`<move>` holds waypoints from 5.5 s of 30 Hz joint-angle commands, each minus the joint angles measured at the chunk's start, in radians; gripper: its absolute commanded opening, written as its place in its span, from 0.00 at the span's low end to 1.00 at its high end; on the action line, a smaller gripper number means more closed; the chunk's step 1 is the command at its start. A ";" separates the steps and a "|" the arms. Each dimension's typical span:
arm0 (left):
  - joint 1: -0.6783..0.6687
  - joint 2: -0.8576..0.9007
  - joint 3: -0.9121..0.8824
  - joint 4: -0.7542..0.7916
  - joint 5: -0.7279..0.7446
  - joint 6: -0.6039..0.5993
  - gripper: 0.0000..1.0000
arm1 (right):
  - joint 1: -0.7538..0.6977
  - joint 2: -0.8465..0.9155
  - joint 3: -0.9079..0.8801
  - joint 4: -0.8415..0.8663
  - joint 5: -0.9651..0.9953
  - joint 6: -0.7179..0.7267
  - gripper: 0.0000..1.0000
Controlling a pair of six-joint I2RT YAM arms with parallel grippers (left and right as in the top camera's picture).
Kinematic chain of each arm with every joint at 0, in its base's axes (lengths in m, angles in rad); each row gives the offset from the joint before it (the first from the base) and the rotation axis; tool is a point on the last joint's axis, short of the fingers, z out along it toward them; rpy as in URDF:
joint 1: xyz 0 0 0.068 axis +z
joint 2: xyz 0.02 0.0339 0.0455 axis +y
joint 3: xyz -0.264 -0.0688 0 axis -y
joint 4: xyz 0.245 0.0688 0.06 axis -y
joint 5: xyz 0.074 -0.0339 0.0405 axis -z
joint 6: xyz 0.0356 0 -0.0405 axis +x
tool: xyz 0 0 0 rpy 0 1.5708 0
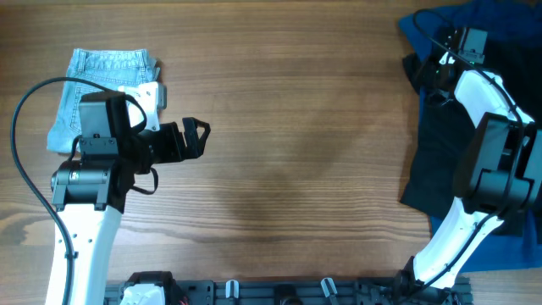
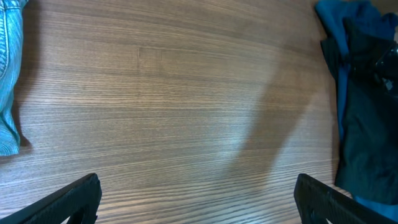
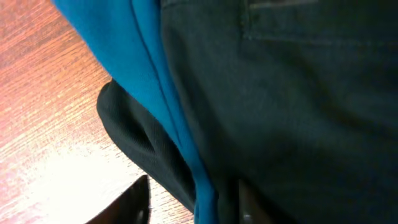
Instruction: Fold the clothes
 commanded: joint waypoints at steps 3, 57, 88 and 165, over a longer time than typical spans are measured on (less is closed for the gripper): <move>-0.005 -0.006 0.019 0.003 0.021 0.016 1.00 | -0.037 0.008 0.002 -0.002 0.026 0.006 0.15; -0.005 -0.006 0.019 0.011 0.033 0.016 1.00 | -0.084 -0.101 -0.017 -0.118 -0.116 -0.026 0.62; -0.005 -0.006 0.019 0.011 0.043 0.016 1.00 | 0.018 -0.239 -0.009 -0.129 -0.546 -0.159 0.04; -0.005 -0.006 0.019 -0.016 0.108 -0.014 1.00 | -0.051 -0.047 -0.015 -0.262 -0.006 -0.002 0.27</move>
